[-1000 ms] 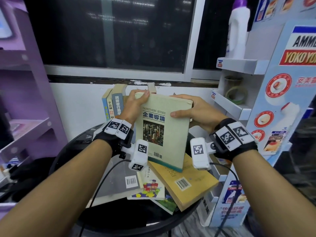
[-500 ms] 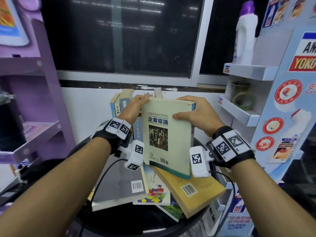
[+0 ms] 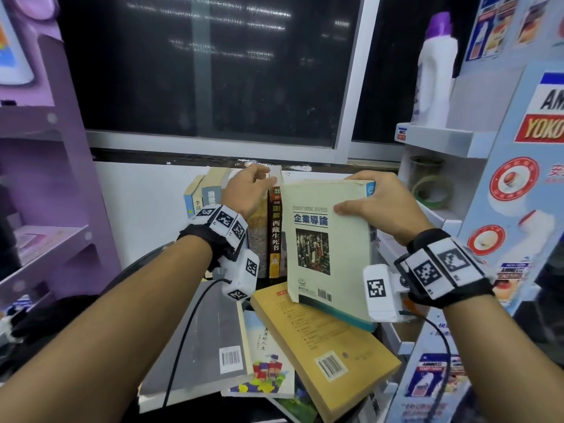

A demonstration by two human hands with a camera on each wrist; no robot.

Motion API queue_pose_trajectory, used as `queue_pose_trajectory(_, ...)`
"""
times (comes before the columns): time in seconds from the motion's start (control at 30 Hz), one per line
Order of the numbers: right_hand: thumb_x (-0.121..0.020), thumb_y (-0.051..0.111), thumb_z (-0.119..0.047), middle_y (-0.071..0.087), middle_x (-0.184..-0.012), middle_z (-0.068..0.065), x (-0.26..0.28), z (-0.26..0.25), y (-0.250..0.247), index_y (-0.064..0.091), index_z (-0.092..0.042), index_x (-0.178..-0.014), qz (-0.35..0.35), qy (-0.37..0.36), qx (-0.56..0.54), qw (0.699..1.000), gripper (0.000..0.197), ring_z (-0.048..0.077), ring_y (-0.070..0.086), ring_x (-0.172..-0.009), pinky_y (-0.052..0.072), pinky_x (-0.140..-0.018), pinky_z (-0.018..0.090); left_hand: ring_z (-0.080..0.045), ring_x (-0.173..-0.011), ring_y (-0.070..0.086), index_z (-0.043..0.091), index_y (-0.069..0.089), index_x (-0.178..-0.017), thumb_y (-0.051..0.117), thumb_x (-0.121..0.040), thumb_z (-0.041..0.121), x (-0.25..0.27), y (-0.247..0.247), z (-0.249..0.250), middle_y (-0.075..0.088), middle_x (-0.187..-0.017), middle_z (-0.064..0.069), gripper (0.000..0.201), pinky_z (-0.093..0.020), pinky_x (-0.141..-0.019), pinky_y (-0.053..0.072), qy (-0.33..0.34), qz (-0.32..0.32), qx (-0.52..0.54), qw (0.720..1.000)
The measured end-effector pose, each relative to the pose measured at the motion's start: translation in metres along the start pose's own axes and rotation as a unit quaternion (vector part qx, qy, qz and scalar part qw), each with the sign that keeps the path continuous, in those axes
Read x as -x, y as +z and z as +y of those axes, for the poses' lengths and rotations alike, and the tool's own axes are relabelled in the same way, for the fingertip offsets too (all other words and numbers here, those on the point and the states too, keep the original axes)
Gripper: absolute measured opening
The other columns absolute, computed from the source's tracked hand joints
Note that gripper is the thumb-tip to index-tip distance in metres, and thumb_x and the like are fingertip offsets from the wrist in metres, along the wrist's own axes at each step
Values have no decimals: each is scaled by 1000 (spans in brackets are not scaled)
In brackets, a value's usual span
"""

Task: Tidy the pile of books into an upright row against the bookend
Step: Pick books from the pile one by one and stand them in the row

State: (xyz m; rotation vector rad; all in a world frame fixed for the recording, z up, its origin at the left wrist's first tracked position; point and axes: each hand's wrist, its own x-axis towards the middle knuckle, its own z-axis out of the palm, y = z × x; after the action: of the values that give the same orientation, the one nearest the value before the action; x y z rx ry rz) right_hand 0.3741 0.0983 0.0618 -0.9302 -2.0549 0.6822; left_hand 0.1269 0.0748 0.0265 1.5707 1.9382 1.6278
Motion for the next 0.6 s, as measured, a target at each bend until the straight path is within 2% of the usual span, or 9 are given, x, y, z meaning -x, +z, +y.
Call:
queue_pose_trajectory(0.07,-73,83,-15,69,-96,-7,-6,2,0,63,-25,-102,15,5,6,1000,37,7,67,-86,57,-68,26,-18,-113,55,18,57,-127,54,-93,34,-6,6,-4,60,-125,-1,38,-39,-101,44,18,3,-25,1000)
queue_pose_trajectory(0.17,-73,82,-17,68,-100,-4,-16,5,2,63,-23,-111,38,15,18,999,42,12,67,-89,58,-73,32,-21,-119,53,23,55,-128,51,-90,44,-13,12,-10,57,-131,-1,43,-46,-102,43,23,-14,-39,999)
queue_pose_trajectory(0.37,-77,80,-17,61,-97,-4,-41,10,17,61,-19,-116,116,35,-16,993,44,12,62,-82,56,-68,29,-22,-127,46,26,55,-132,48,-94,45,-32,17,-25,51,-140,-4,43,-46,-108,36,38,-29,-91,995)
queue_pose_trajectory(0.47,-77,79,-17,67,-102,1,-54,12,29,62,-19,-113,153,47,-48,986,40,16,66,-85,59,-73,33,-19,-121,51,29,56,-129,46,-91,52,-37,19,-37,55,-135,-1,45,-47,-105,40,44,-41,-86,995)
queue_pose_trajectory(0.6,-79,78,-21,68,-110,3,-69,17,52,57,-28,-104,179,42,-51,982,33,20,67,-92,60,-76,38,-17,-117,52,34,60,-122,49,-86,59,-39,20,-48,57,-129,2,45,-48,-104,41,33,-43,-31,998)
